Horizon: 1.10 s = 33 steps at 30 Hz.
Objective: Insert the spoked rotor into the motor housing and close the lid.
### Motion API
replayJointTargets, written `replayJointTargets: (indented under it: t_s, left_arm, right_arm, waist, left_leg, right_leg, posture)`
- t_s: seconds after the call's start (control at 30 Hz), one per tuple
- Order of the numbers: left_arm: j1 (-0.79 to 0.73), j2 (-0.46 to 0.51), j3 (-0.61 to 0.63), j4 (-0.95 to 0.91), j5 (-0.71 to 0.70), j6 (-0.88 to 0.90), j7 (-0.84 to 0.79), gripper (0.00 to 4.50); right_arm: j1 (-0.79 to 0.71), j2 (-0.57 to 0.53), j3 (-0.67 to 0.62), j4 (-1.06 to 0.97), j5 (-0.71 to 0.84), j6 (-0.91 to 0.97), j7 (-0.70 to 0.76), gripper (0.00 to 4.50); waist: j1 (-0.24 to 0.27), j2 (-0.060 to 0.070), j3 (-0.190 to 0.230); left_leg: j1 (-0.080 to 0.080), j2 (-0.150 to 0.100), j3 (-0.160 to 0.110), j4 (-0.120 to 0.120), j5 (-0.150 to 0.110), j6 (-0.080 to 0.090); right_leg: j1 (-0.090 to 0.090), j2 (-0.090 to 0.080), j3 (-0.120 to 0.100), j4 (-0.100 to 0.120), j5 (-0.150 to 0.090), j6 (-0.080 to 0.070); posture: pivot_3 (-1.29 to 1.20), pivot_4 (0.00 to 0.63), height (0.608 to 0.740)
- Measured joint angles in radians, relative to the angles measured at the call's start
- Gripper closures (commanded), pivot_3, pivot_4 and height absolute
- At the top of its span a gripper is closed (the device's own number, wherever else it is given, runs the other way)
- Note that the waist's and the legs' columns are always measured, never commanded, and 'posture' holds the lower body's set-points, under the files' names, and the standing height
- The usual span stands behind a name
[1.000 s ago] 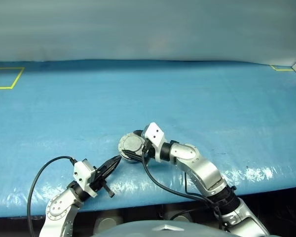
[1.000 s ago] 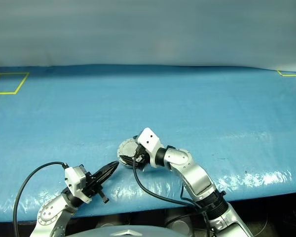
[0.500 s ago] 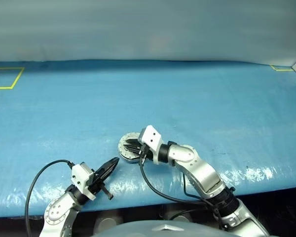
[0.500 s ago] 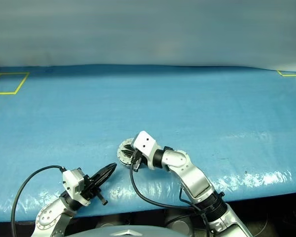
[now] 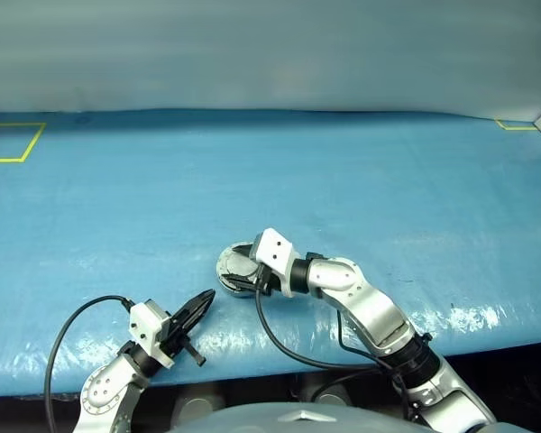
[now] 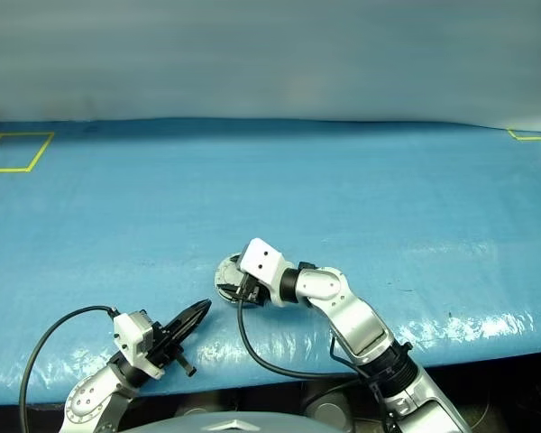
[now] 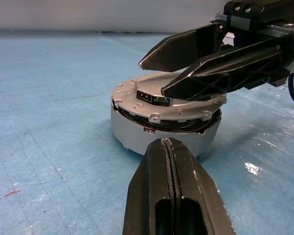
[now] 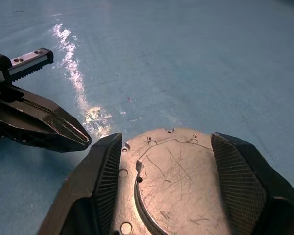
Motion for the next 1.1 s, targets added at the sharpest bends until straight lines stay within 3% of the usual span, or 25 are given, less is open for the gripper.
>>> replayJointTargets:
  t_s: [0.07,0.47,0.6,0.7,0.8,1.1]
  left_arm:
    - [0.0,0.0,0.0,0.0,0.0,0.0,0.0,4.5]
    - [0.013,-0.005,-0.007,0.0,0.0,-0.013,0.008,4.5]
    - [0.015,-0.006,-0.007,0.0,0.0,-0.013,0.009,4.5]
    - [0.015,-0.006,-0.007,0.0,0.0,-0.014,0.009,4.5]
    - [0.017,-0.006,-0.007,0.0,0.0,-0.016,0.009,4.5]
    - [0.018,-0.006,-0.007,0.002,0.0,-0.016,0.008,4.5]
  right_arm:
    - [-0.014,-0.016,0.0,-0.002,-0.001,0.013,0.013,0.09]
    - [-0.046,-0.028,0.002,0.035,-0.028,0.039,0.032,0.04]
    - [-0.056,-0.028,0.002,0.041,-0.036,0.062,0.038,0.91]
    - [-0.061,-0.028,0.001,0.041,-0.032,0.082,0.049,0.91]
    - [-0.062,-0.026,-0.002,0.041,-0.029,0.094,0.051,1.39]
    - [-0.061,-0.025,-0.002,0.036,-0.024,0.1,0.048,1.39]
  waist:
    - [0.0,0.0,0.0]
    - [0.0,0.0,0.0]
    - [0.0,0.0,0.0]
    - [0.0,0.0,0.0]
    - [0.0,0.0,0.0]
    - [0.0,0.0,0.0]
  left_leg:
    - [0.0,0.0,0.0,0.0,0.0,0.0]
    - [-0.001,0.0,0.0,0.0,0.0,0.0]
    - [0.0,0.0,0.0,0.0,0.0,0.0]
    - [0.0,0.0,0.0,0.0,0.0,0.0]
    - [0.0,0.0,0.0,0.0,0.0,0.0]
    - [0.0,0.0,0.0,0.0,0.0,0.0]
  right_leg:
    - [0.0,0.0,0.0,0.0,0.0,0.0]
    - [0.0,0.0,0.0,0.0,0.0,0.0]
    - [0.001,0.0,0.0,0.0,0.0,0.0]
    - [0.0,0.0,0.0,0.0,0.0,0.0]
    - [0.0,0.0,0.0,0.0,0.0,0.0]
    - [0.0,0.0,0.0,0.0,0.0,0.0]
  posture:
    - [0.0,0.15,0.74]
    - [0.0,0.15,0.74]
    - [0.0,0.15,0.74]
    - [0.0,0.15,0.74]
    - [0.0,0.15,0.74]
    - [0.0,0.15,0.74]
